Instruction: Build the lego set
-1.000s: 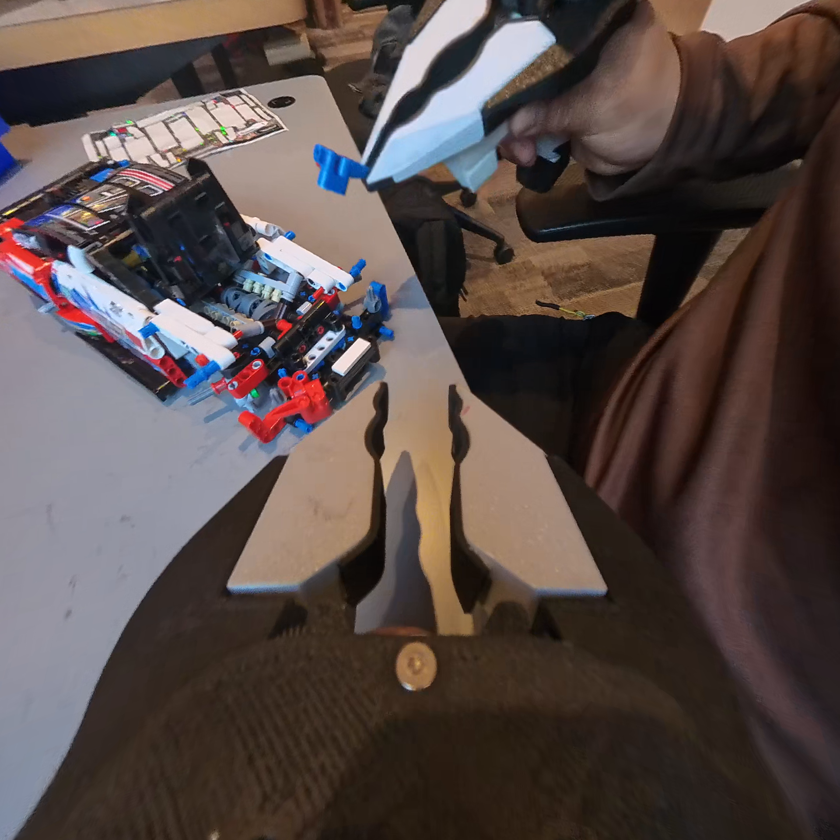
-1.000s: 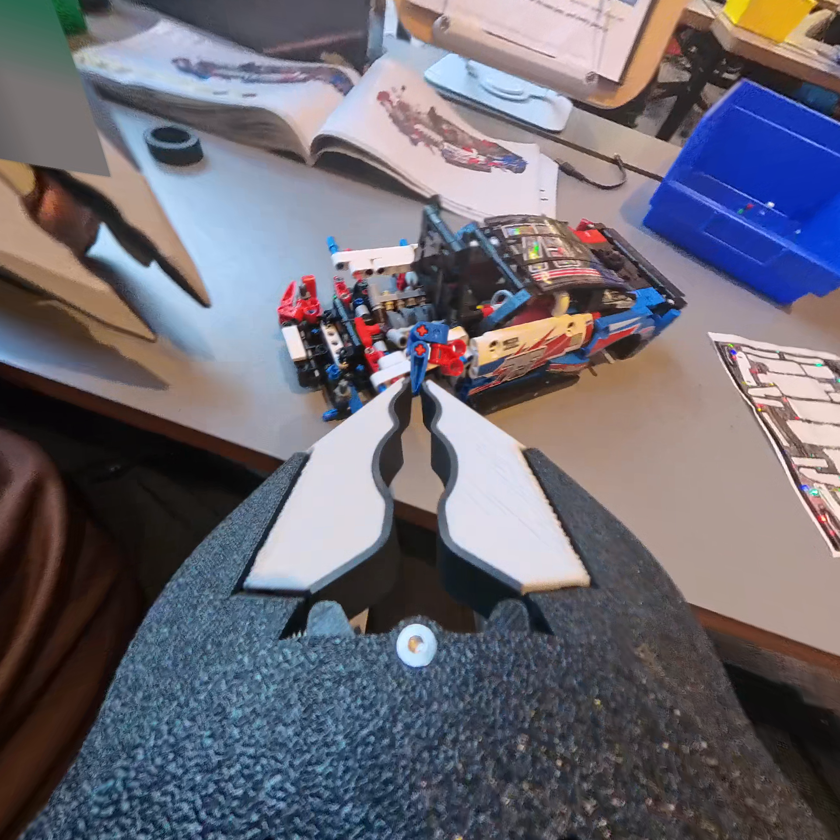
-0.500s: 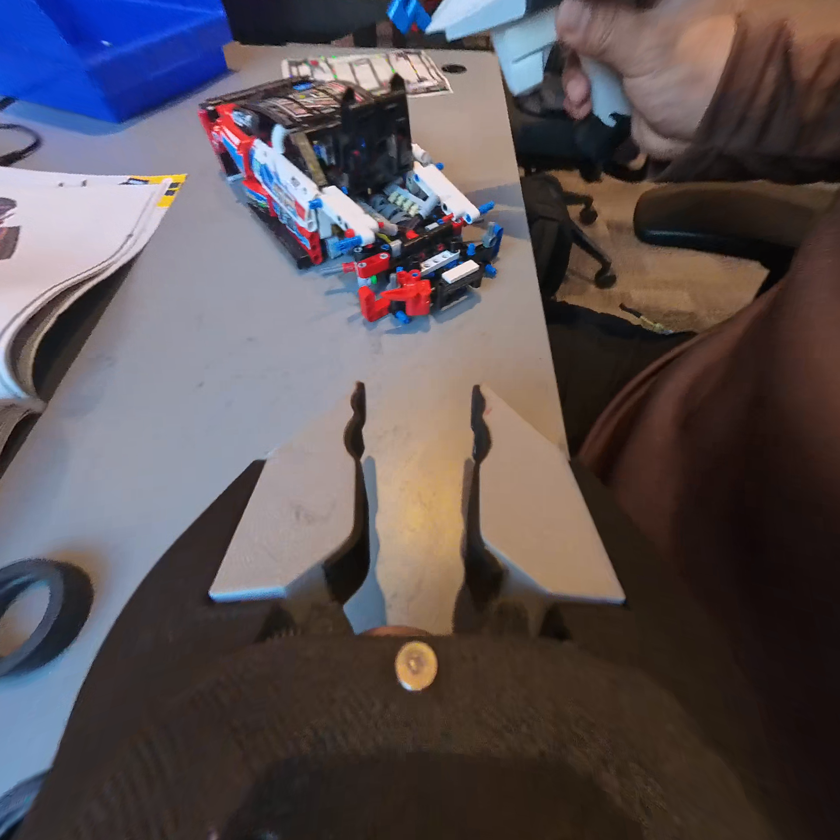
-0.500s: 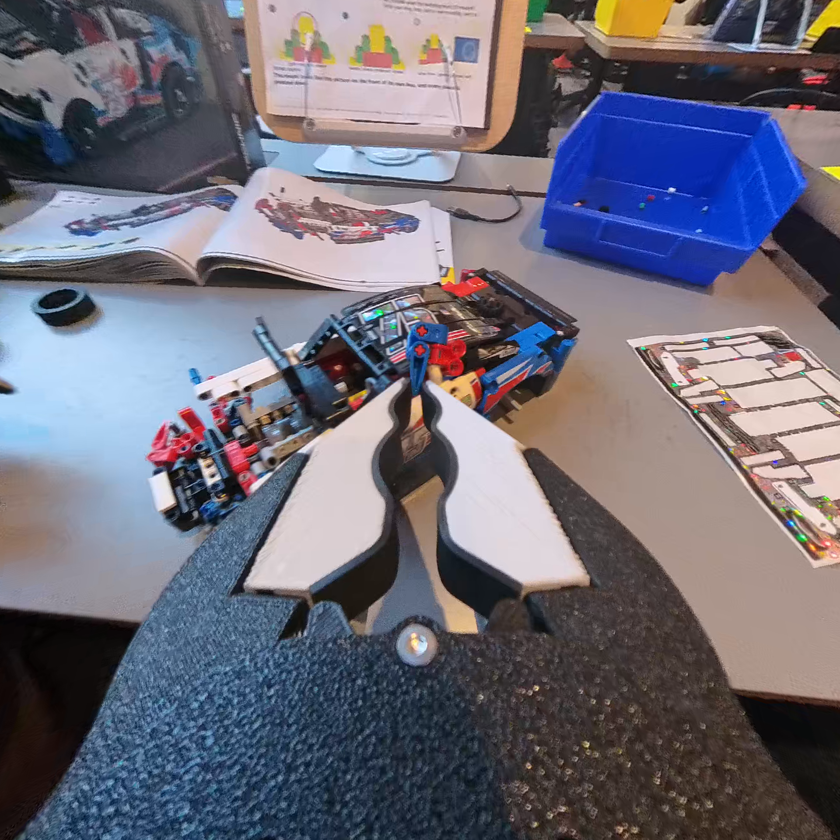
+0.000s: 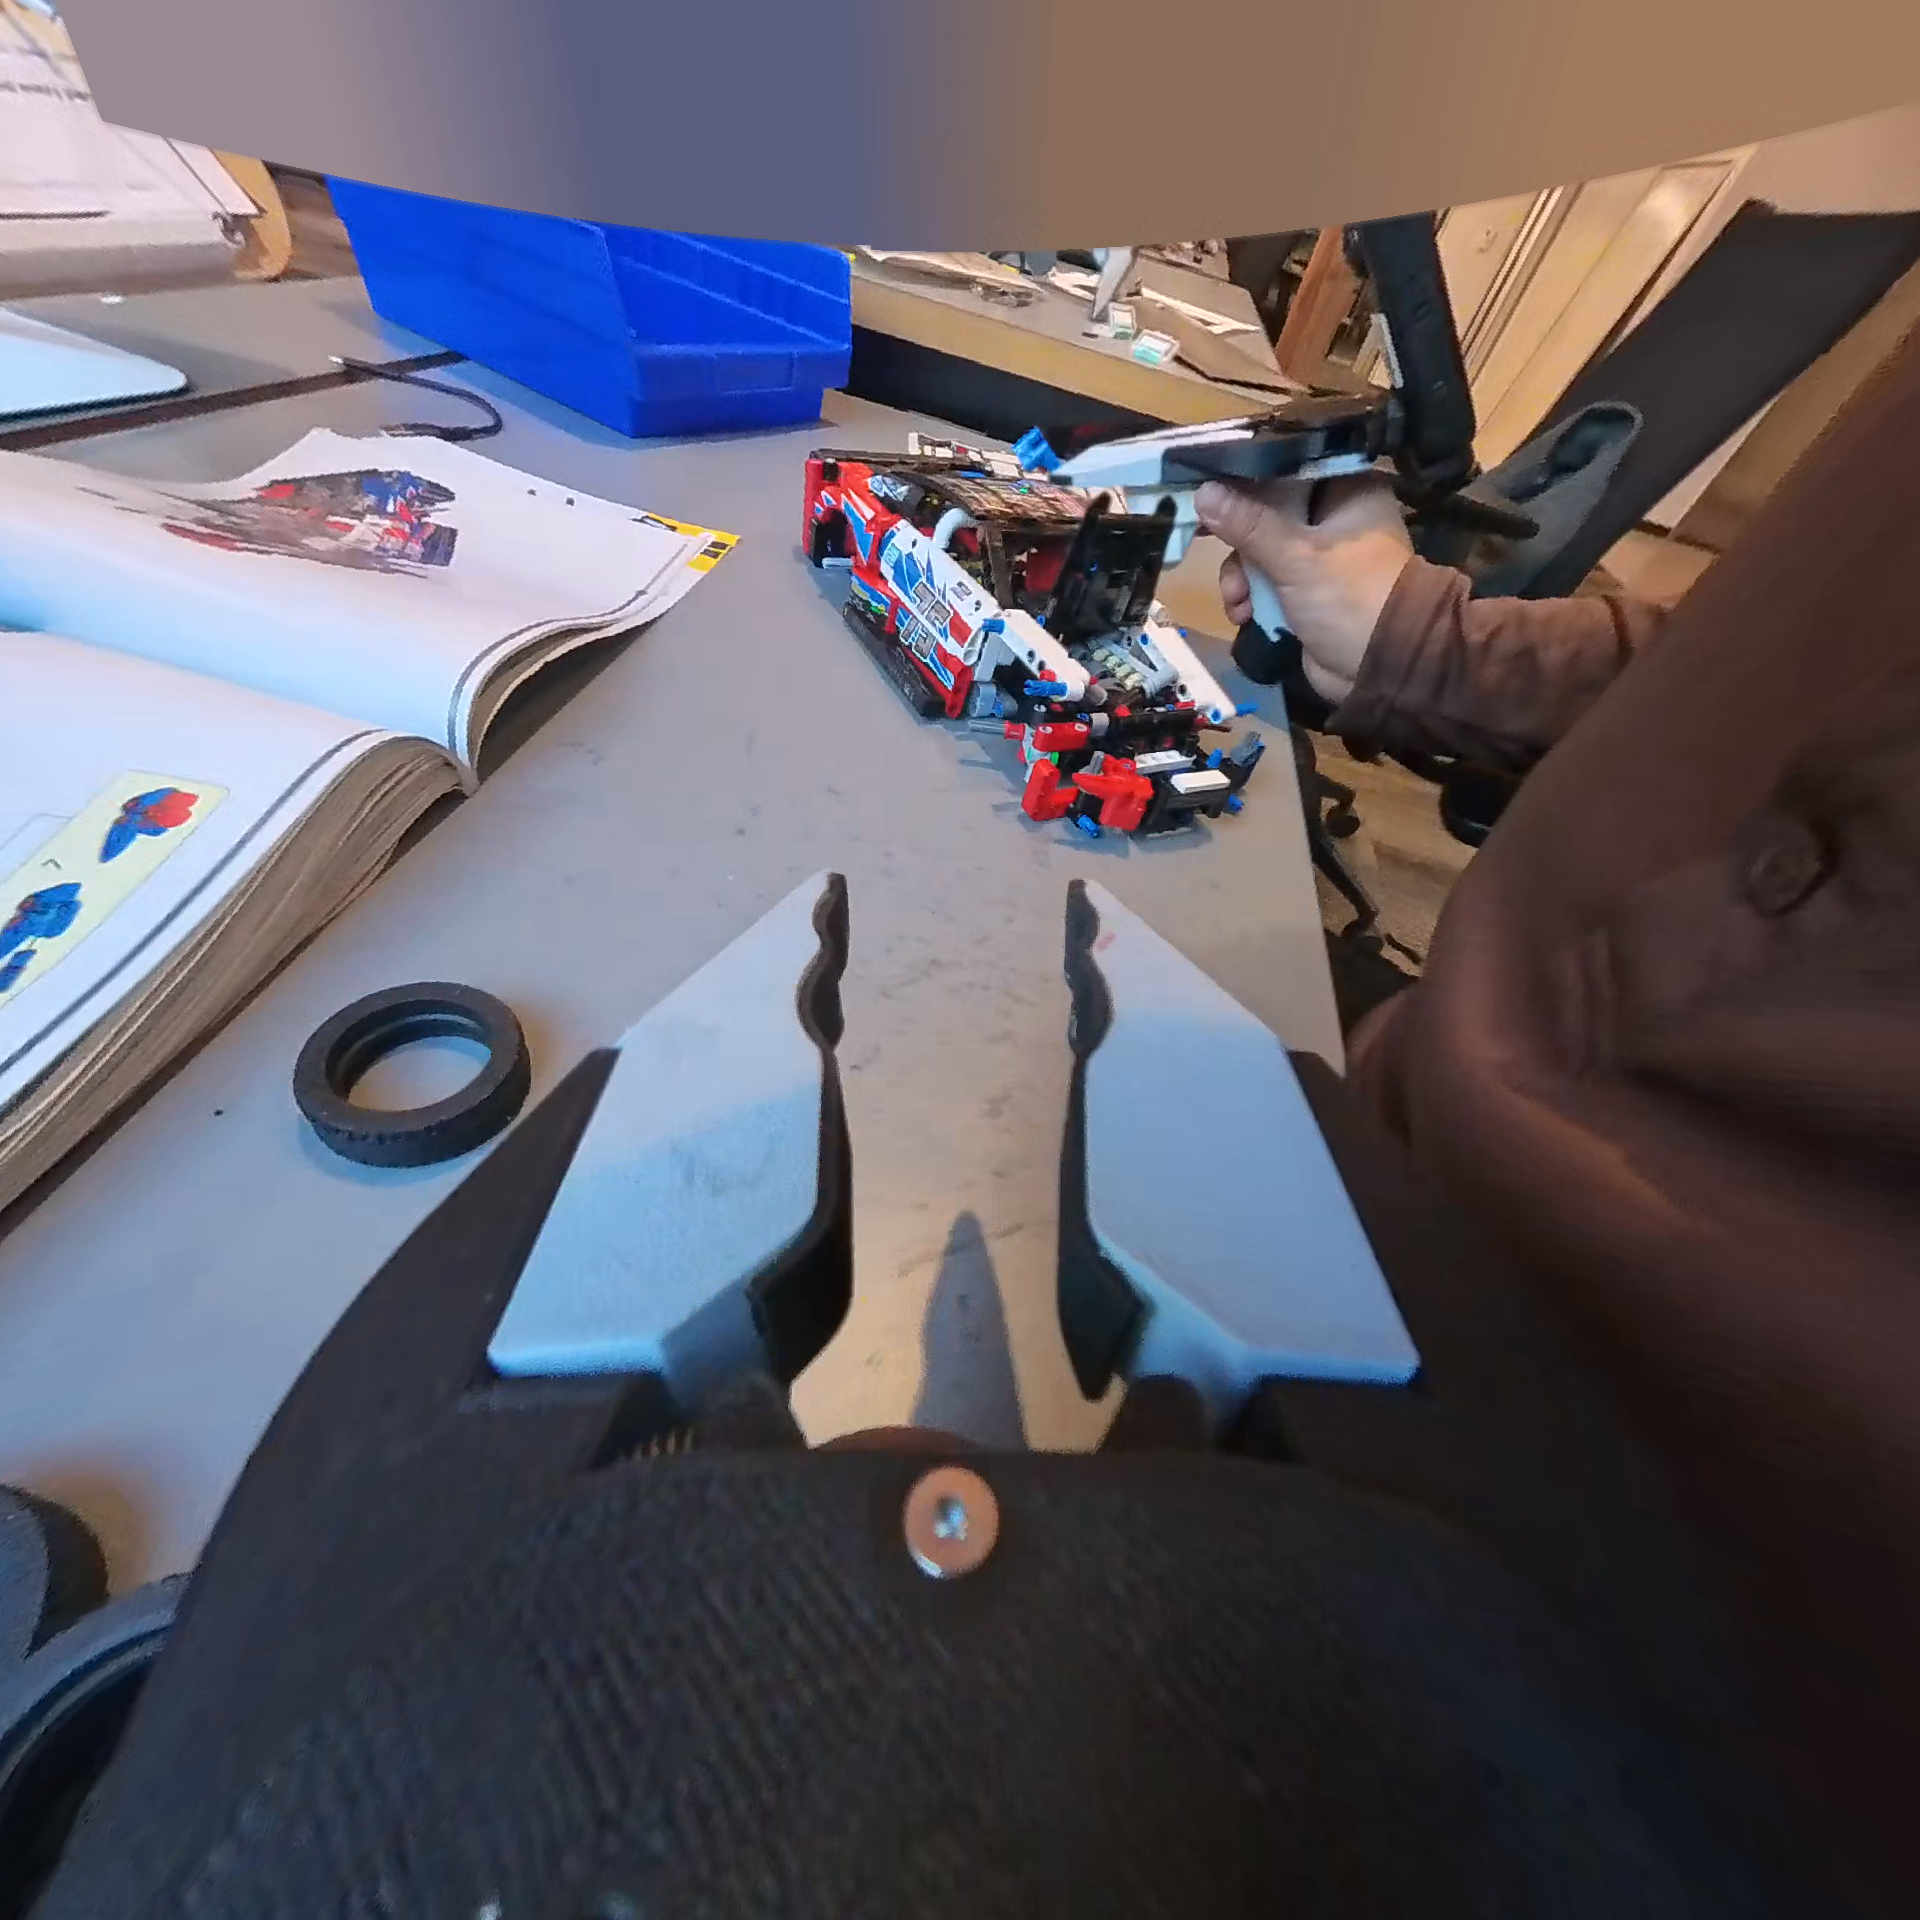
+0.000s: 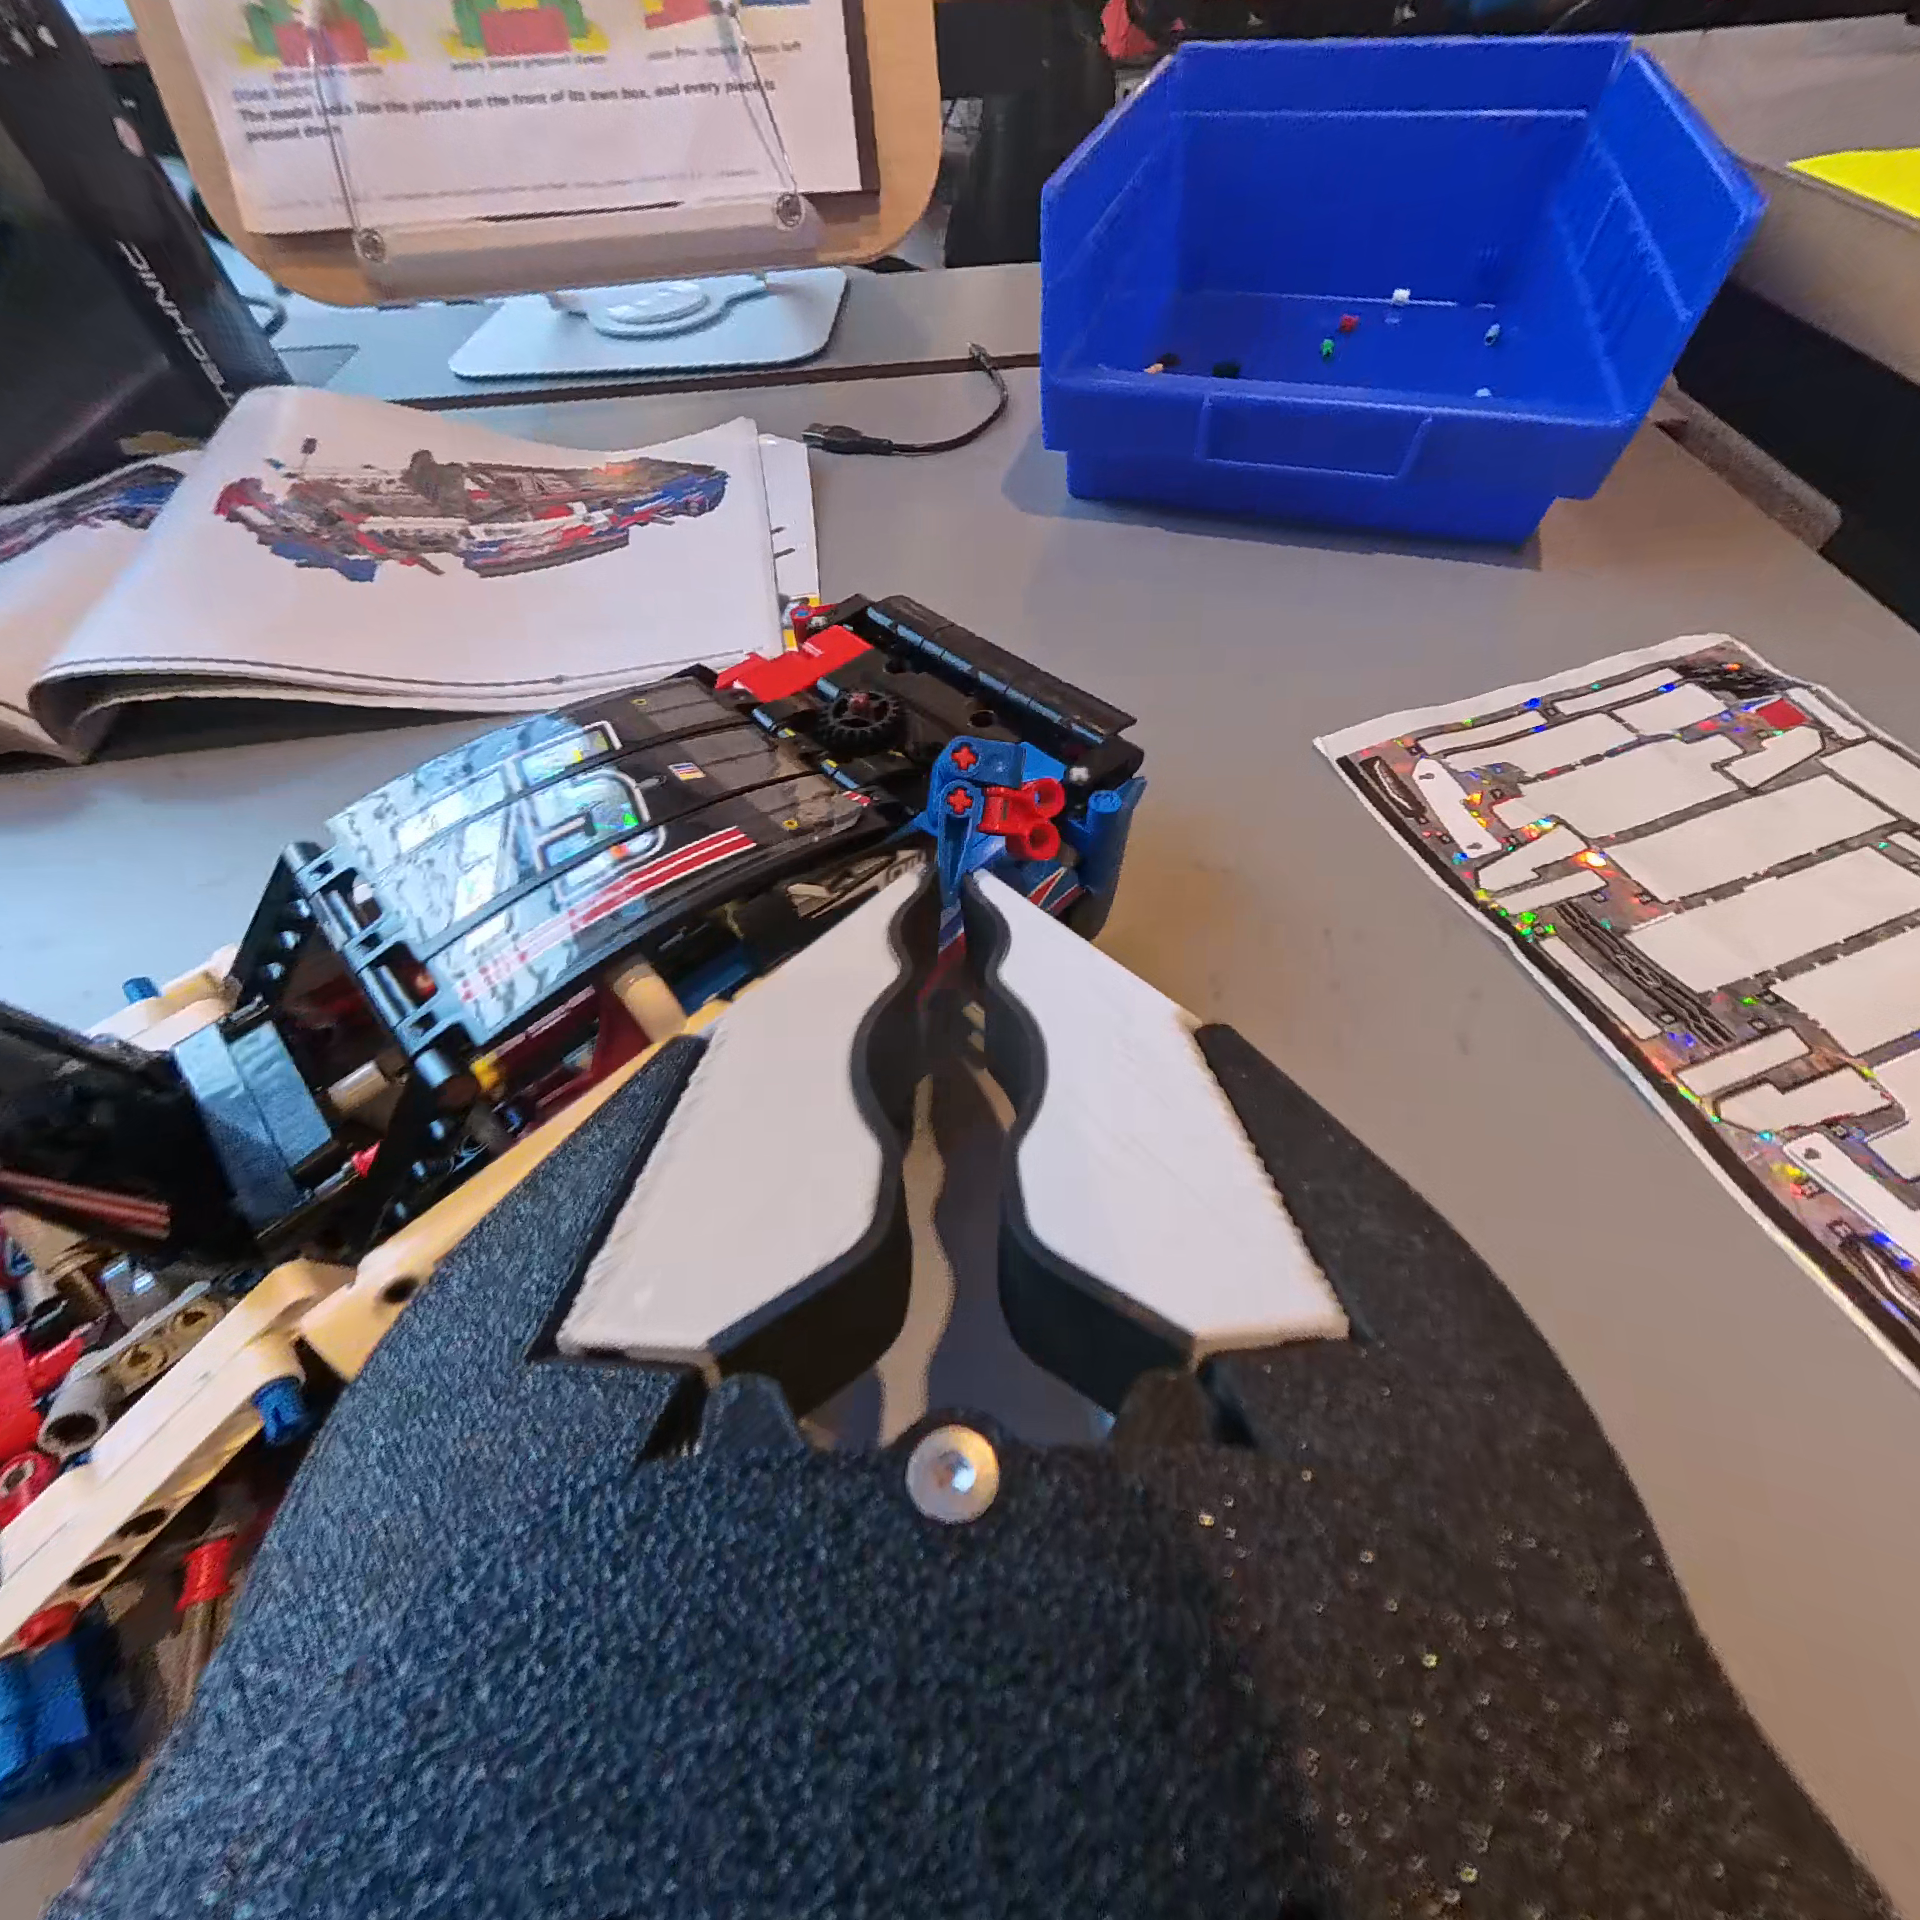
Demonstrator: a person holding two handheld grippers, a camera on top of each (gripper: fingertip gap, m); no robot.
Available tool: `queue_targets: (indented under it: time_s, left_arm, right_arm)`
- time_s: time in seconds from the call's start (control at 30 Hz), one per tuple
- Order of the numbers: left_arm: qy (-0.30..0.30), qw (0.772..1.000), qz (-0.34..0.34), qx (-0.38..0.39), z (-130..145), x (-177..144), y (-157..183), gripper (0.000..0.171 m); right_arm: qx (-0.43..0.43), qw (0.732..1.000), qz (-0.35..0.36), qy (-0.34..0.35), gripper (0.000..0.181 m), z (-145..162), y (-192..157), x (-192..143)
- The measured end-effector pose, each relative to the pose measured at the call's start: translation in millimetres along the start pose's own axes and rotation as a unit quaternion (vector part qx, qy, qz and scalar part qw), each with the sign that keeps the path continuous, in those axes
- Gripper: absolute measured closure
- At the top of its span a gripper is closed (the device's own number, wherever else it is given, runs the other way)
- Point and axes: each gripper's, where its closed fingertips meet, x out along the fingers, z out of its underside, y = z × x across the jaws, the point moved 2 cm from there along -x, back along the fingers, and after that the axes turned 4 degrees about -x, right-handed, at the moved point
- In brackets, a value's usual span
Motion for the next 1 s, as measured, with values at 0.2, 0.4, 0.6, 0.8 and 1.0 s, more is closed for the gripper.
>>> queue_targets:
  time_s: [0.2,0.4,0.6,0.8,1.0]
  left_arm:
    - [0.006,0.999,0.003,-0.037,-2,-1,-8,0.134]
    - [0.005,0.999,0.005,-0.041,-2,1,-9,0.136]
    - [0.005,0.999,0.007,-0.042,-2,0,-8,0.137]
    - [0.008,0.999,0.006,-0.037,-3,0,-7,0.139]
    - [0.007,0.999,0.007,-0.040,-3,0,-7,0.140]
  right_arm:
    - [0.002,1.000,-0.011,-0.016,0.179,1,-2,12]
    - [0.004,1.000,-0.016,-0.014,0.179,-1,-3,17]
    - [0.003,1.000,-0.015,-0.014,0.179,-1,-3,17]
    - [0.000,1.000,-0.008,-0.016,0.179,0,-2,18]
    - [0.003,1.000,-0.007,-0.019,0.179,1,-2,18]
